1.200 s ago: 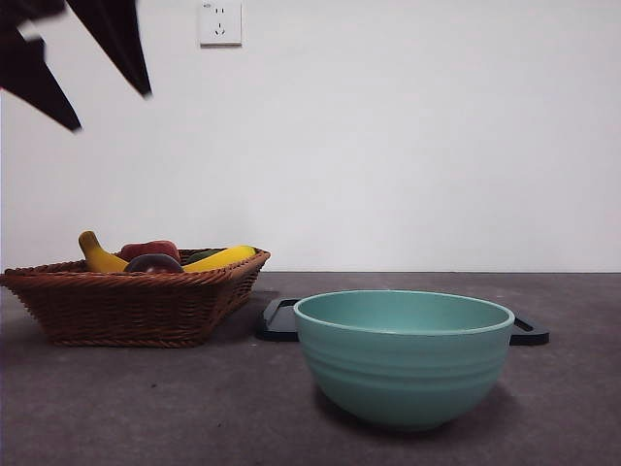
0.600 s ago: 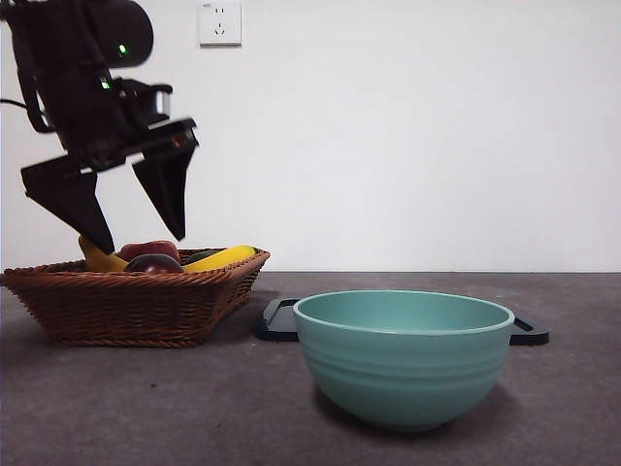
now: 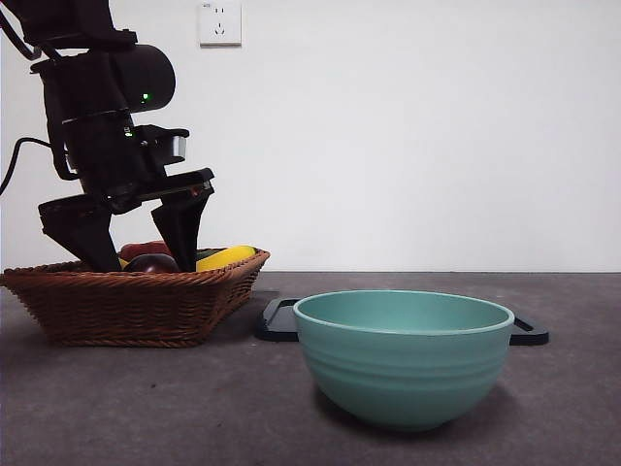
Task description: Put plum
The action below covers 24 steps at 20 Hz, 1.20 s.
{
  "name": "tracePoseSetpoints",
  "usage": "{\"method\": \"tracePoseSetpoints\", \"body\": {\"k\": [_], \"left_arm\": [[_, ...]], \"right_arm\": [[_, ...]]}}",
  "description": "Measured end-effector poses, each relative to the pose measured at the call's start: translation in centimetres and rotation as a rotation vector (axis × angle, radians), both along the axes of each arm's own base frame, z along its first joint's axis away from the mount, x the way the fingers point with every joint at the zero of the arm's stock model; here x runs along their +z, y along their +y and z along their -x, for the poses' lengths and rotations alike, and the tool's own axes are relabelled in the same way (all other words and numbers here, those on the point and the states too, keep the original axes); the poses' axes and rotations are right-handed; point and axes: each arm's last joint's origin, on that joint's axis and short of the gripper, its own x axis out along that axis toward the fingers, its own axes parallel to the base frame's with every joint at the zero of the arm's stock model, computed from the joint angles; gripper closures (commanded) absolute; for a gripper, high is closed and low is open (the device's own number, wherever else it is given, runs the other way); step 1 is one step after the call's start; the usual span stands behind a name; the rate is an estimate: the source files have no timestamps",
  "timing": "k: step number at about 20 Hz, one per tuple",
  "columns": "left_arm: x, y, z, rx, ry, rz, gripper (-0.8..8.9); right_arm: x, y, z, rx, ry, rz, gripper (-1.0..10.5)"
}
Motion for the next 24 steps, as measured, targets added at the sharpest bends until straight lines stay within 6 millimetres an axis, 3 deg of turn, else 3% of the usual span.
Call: {"method": "tracePoseSetpoints", "body": {"k": [6, 10, 17, 20, 24], "left_arm": [[-0.8, -0.4, -0.2, -0.007, 0.015, -0.006, 3.92], [-1.1, -0.7, -0.1, -0.013, 0.032, -0.012, 5.41], [-0.7, -0.6, 0.1, -0.013, 0.031, -0.012, 5.42], [2.3, -0.5, 1.2, -0.020, -0.045, 0.016, 5.42], [8.0, -1.0, 4.9, -0.089, -0.177, 0.107, 5.41]], "right_arm": [[0.0, 0.0, 0.0, 0.000, 0.000, 0.000, 5.6], [0.0, 0.0, 0.0, 0.000, 0.000, 0.000, 5.6], [0.0, 0.0, 0.0, 0.000, 0.000, 0.000, 5.6], [0.0, 0.0, 0.0, 0.000, 0.000, 0.000, 5.6], [0.0, 0.0, 0.0, 0.000, 0.000, 0.000, 5.6]]}}
